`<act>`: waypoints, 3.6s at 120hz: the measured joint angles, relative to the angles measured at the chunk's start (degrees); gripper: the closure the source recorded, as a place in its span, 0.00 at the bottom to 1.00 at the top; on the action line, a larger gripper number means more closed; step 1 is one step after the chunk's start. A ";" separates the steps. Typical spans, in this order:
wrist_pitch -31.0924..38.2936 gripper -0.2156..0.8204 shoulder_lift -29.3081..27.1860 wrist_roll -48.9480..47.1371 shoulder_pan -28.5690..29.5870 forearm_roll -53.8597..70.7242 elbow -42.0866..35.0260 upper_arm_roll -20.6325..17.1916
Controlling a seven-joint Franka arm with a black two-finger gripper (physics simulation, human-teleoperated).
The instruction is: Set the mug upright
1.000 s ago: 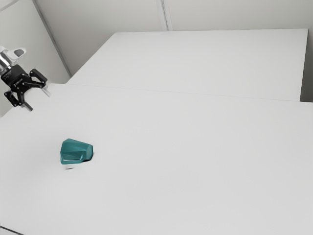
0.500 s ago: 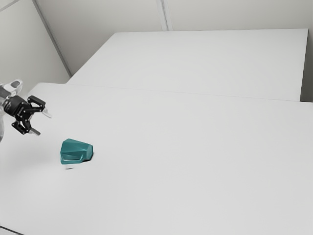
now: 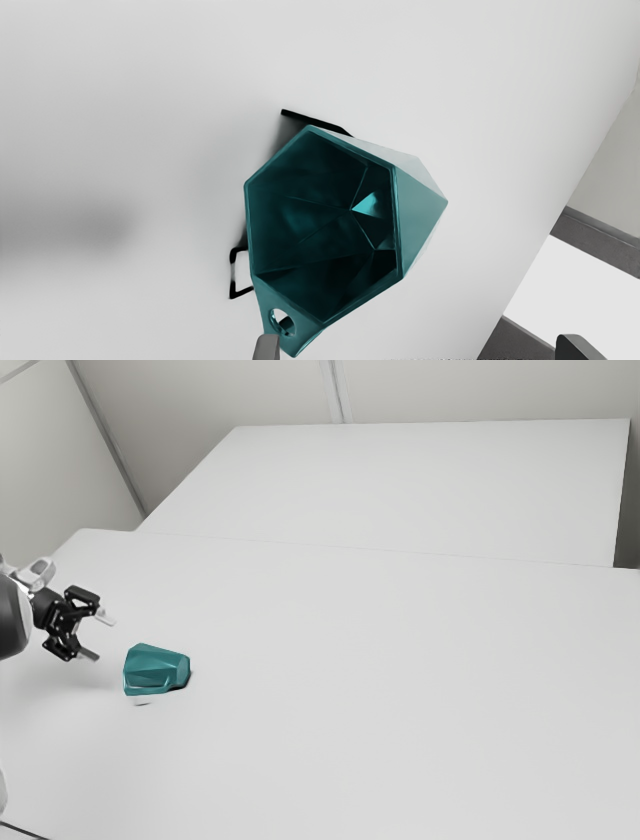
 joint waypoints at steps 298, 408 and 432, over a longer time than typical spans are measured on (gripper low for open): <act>3.79 0.96 -2.93 18.00 -4.34 -7.03 0.59 -12.04; 22.87 0.97 -18.34 -2.36 -8.84 37.37 0.94 -31.15; 25.55 0.97 -21.55 -8.23 -11.09 46.24 -1.07 -35.67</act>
